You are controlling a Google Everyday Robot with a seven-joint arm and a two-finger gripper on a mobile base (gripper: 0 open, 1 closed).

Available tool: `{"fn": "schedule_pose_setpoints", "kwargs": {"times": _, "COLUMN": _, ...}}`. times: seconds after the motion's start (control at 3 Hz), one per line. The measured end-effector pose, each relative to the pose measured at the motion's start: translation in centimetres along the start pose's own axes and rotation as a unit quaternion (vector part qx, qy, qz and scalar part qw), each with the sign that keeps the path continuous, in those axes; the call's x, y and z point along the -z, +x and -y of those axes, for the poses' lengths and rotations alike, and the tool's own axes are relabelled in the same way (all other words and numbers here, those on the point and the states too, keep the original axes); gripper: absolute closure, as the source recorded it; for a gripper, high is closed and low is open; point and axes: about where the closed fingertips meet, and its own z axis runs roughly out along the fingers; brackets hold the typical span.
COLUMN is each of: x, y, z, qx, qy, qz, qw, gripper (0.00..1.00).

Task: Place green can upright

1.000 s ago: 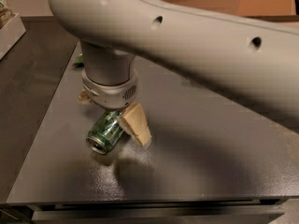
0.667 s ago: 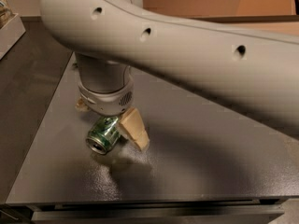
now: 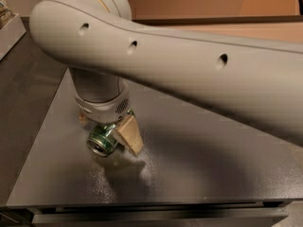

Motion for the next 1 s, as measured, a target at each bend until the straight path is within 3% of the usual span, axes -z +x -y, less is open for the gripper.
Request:
{"fn": "schedule_pose_setpoints", "kwargs": {"times": 0.67, "x": -0.3, "y": 0.1, "z": 0.2, "qx": 0.001, "qy": -0.009, "qz": -0.003, "qw": 1.0000, "gripper": 0.64}}
{"fn": "schedule_pose_setpoints", "kwargs": {"times": 1.0, "x": 1.1, "y": 0.3, "z": 0.7, "qx": -0.022, "qy": 0.006, "qz": 0.011, "qw": 0.9997, "gripper": 0.88}}
